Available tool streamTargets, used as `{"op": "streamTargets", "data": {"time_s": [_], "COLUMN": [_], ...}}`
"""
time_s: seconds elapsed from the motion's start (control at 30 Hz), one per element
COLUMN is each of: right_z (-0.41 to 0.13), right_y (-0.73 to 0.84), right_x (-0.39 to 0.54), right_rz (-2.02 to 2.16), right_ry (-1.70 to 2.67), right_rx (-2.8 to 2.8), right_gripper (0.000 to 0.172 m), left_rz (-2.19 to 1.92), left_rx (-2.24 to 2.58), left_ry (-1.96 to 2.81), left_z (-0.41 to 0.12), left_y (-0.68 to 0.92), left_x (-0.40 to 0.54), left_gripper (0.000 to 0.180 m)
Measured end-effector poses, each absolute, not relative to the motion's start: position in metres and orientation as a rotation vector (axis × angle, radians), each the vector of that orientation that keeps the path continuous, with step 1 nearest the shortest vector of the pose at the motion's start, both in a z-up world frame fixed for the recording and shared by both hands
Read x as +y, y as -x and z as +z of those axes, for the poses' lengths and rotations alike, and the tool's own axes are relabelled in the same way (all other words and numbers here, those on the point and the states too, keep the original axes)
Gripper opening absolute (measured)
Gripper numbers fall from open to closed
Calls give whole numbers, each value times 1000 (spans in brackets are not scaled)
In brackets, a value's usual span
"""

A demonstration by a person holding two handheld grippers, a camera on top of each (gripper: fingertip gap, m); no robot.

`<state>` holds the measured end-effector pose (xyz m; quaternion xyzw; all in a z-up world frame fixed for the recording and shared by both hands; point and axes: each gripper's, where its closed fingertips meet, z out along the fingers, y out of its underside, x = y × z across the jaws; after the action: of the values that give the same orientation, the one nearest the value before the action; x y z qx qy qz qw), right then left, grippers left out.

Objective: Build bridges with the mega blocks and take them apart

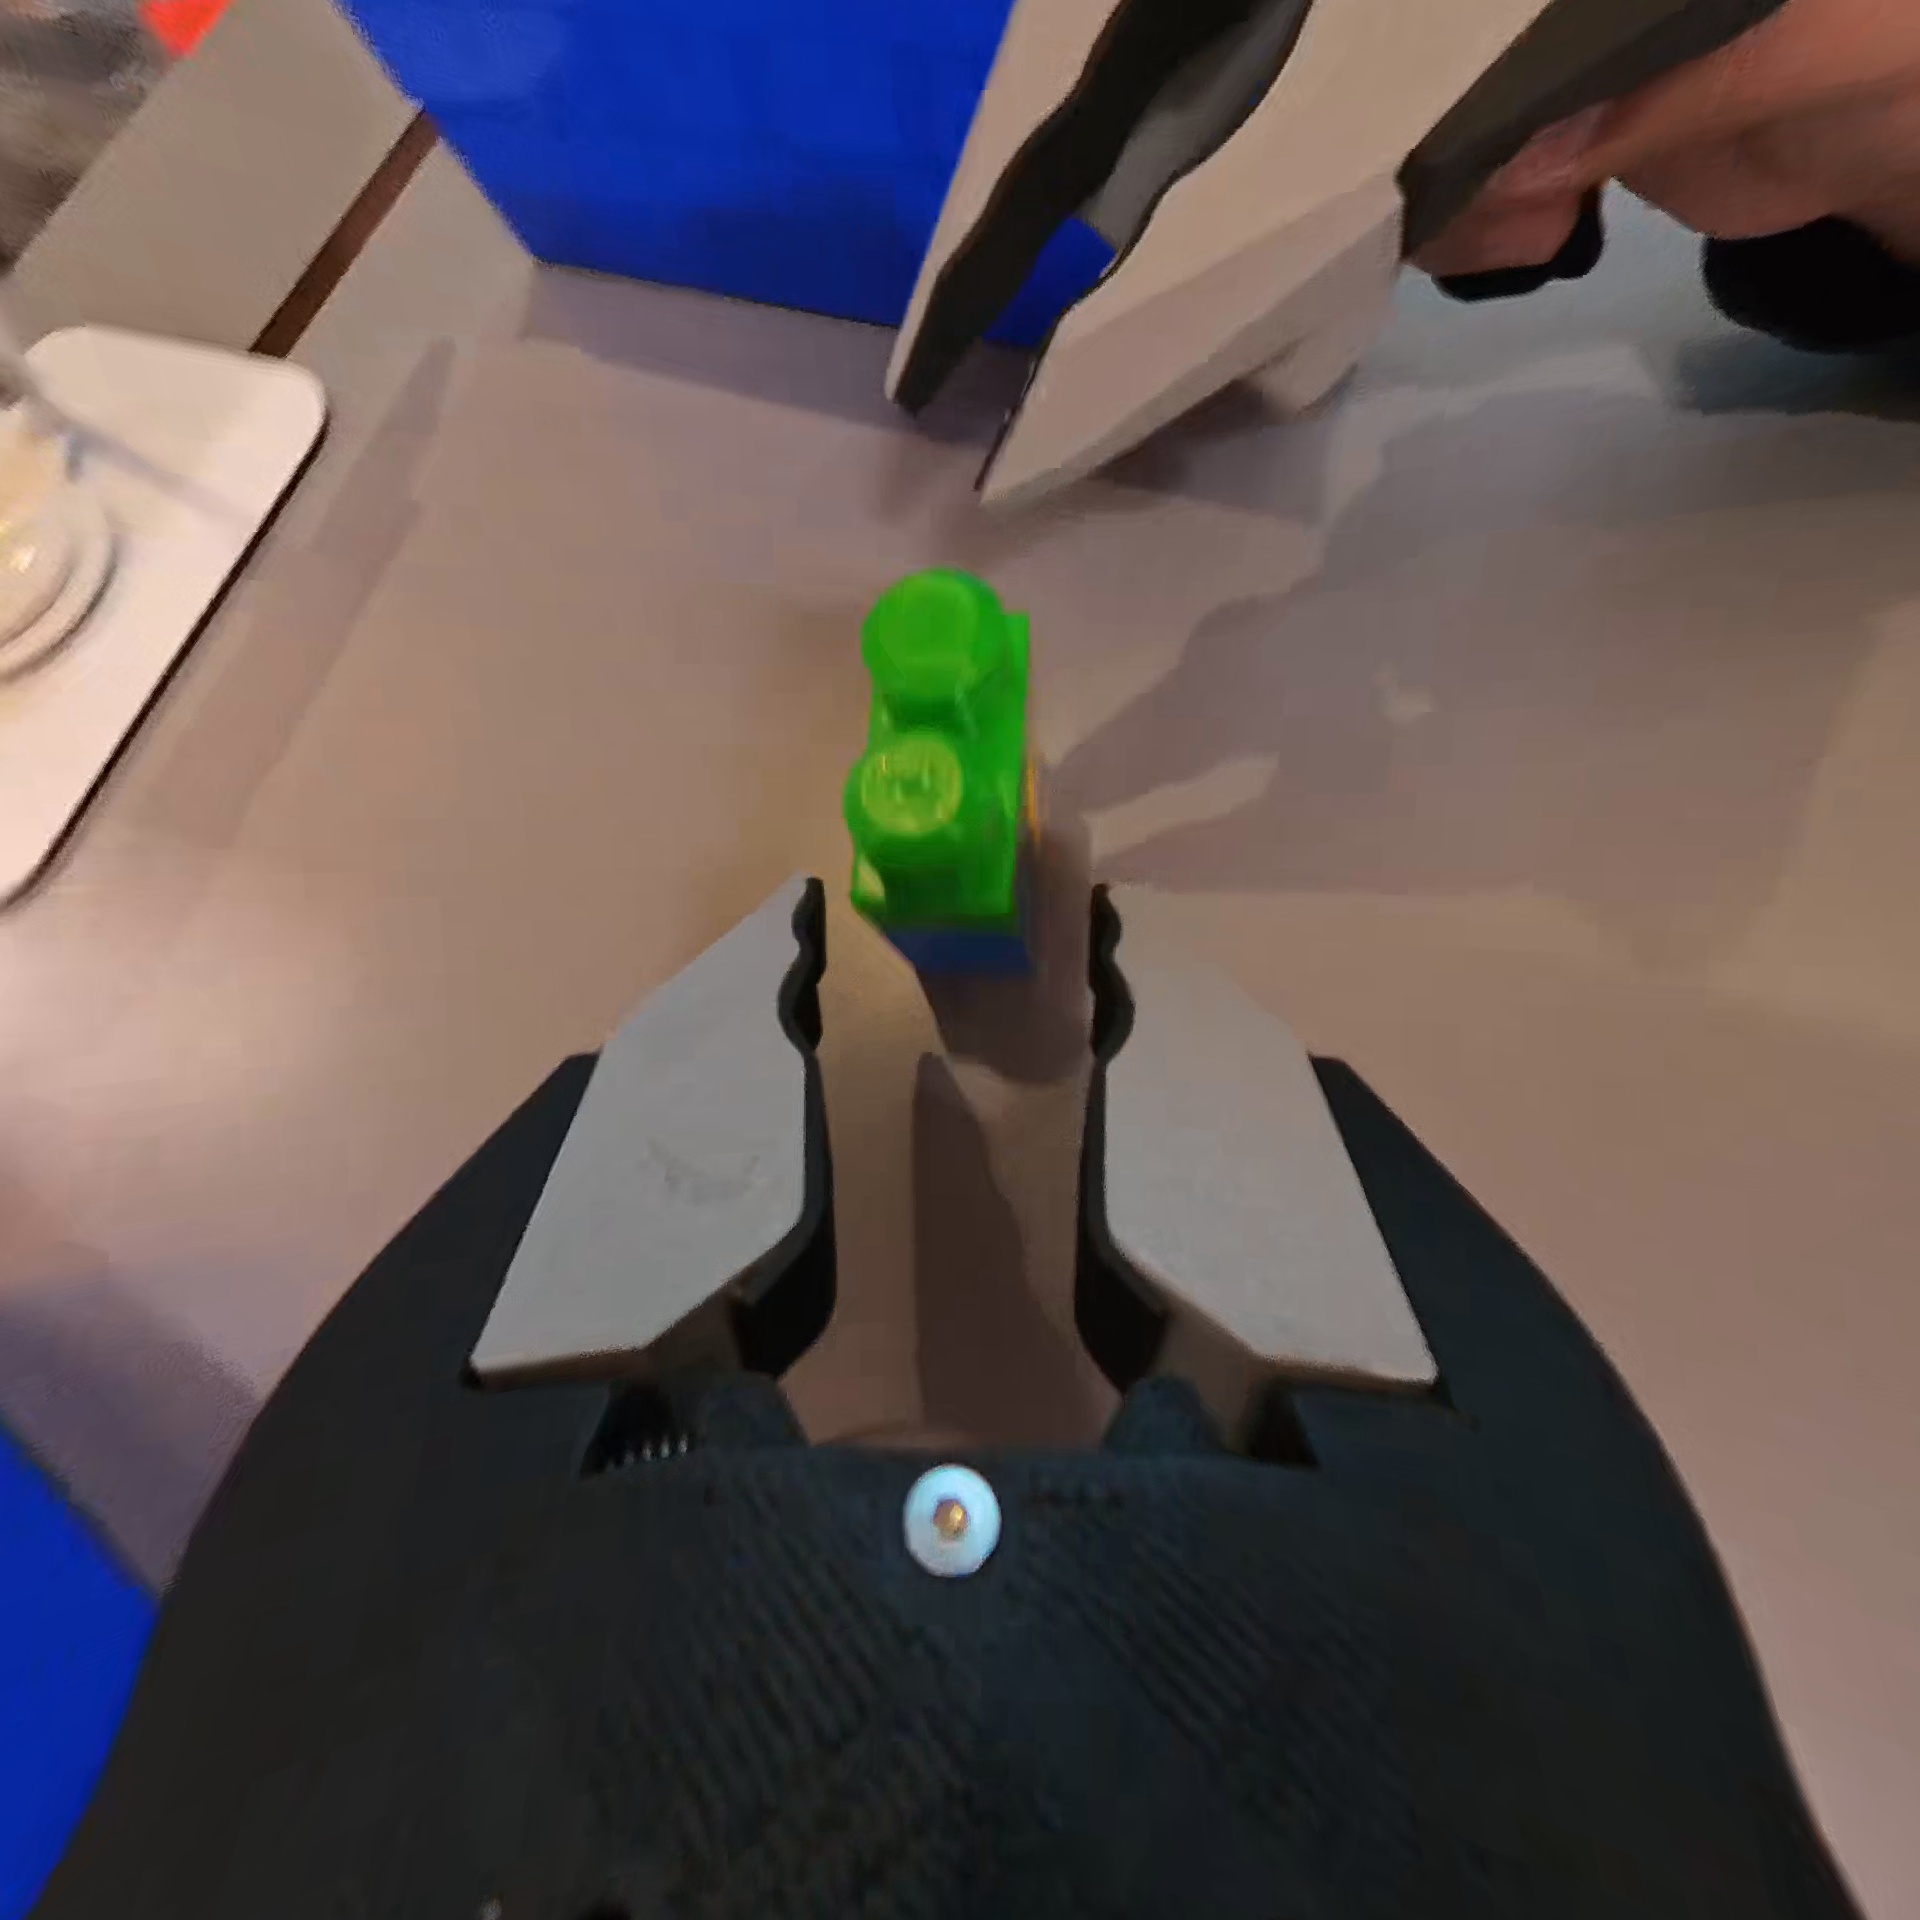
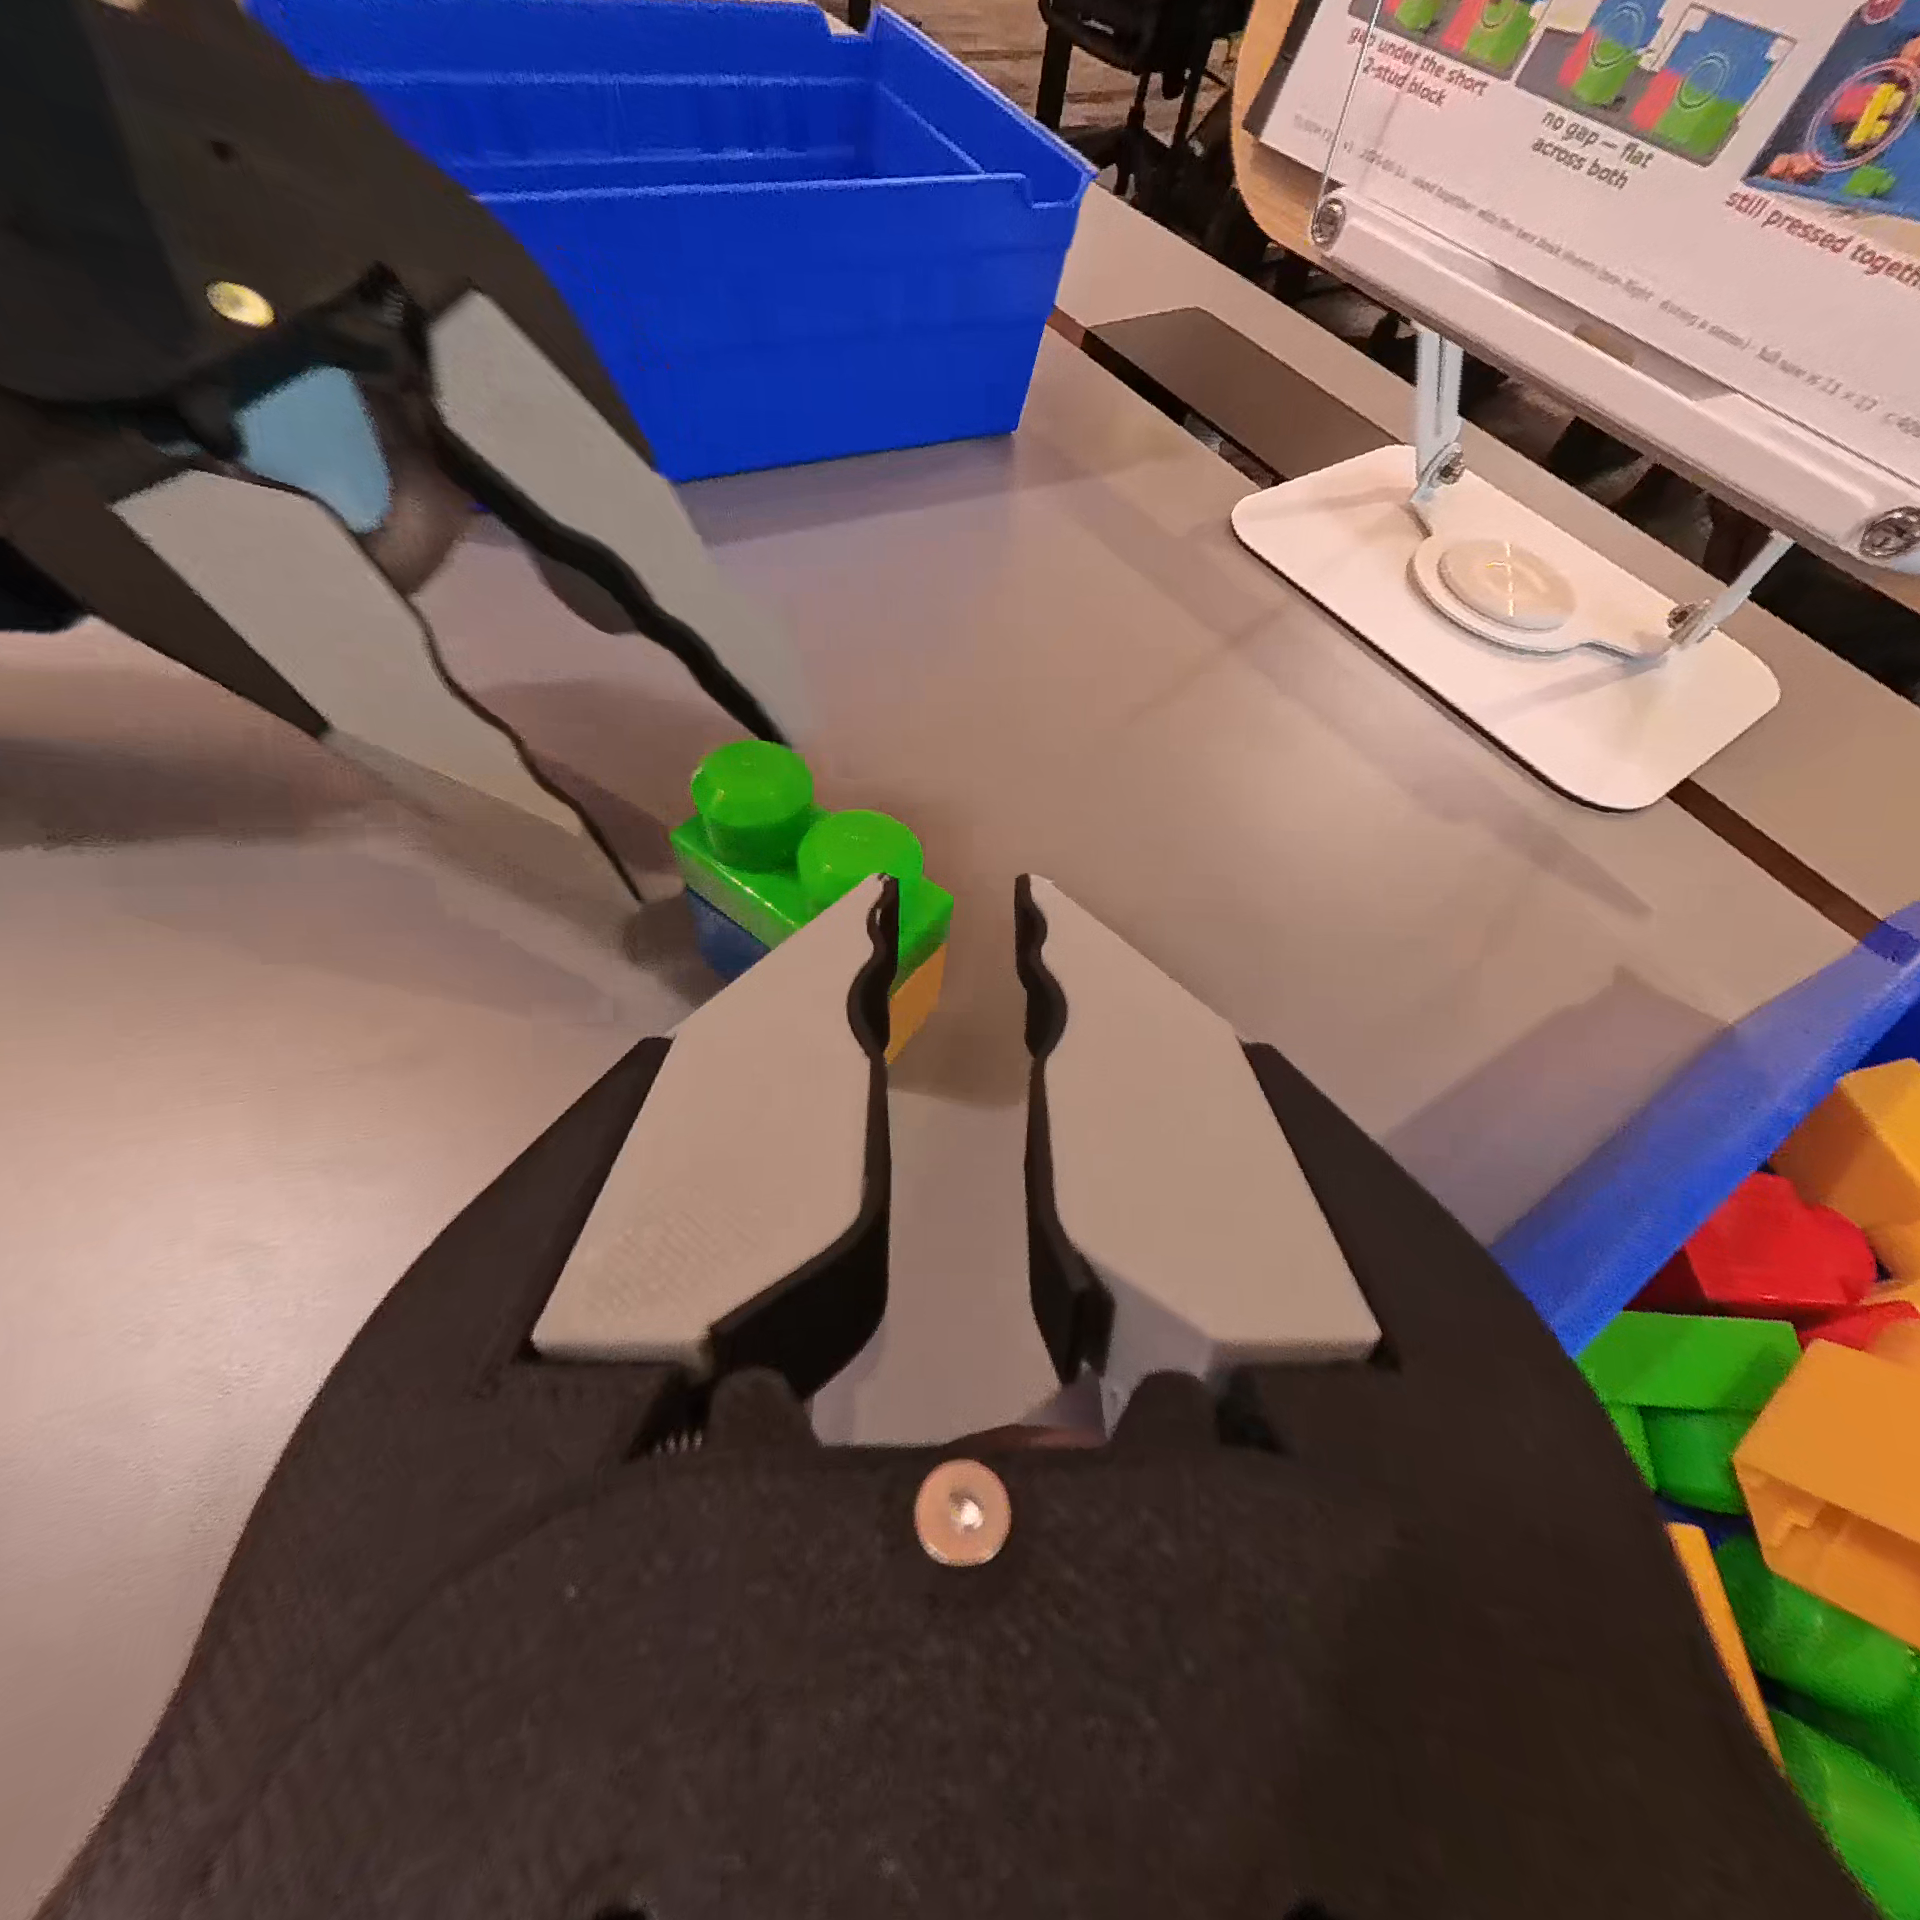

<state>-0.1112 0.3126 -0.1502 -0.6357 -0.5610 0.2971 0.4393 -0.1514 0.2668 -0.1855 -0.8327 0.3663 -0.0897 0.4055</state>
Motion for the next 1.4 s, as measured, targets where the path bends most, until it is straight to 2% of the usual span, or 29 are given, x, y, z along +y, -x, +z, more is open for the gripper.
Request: {"op": "streamTargets", "data": {"time_s": [0.2, 0.33, 0.6, 0.73, 0.83, 0.9, 1.0, 1.27, 1.37, 1.4], "right_z": [-175, -199, -203, -207, -201, -187, -167, -149, -151, -152], "right_y": [115, 122, 129, 138, 132, 130, 127, 123, 124, 124], "right_x": [331, 311, 280, 244, 264, 271, 280, 288, 288, 287], "right_rz": [496, 482, 573, 748, 617, 684, 795, 877, 904, 905], "right_ry": [1670, 1681, 1639, 1584, 1583, 1591, 1602, 1571, 1585, 1588], "right_rx": [-1359, -1522, -1662, -1795, -1737, -1655, -1535, -1441, -1441, -1444], "right_gripper": [0, 0, 0, 0, 0, 0, 0, 0, 0, 1], "left_rz": [-97, -142, -13, -79, -370, -496, -438, -352, -382, -405], "left_rx": [758, 658, 521, 441, 546, 628, 675, 917, 942, 942], "left_ry": [2180, 2228, 2253, 2221, 2129, 2061, 2088, 2141, 2170, 2178], "left_z": [-220, -228, -229, -221, -206, -203, -214, -236, -241, -242], "left_y": [159, 161, 201, 214, 188, 173, 172, 143, 138, 136], "left_x": [236, 264, 315, 319, 297, 282, 284, 306, 313, 313], "left_gripper": [22, 0, 0, 13, 47, 75, 94, 105, 105, 100]}}
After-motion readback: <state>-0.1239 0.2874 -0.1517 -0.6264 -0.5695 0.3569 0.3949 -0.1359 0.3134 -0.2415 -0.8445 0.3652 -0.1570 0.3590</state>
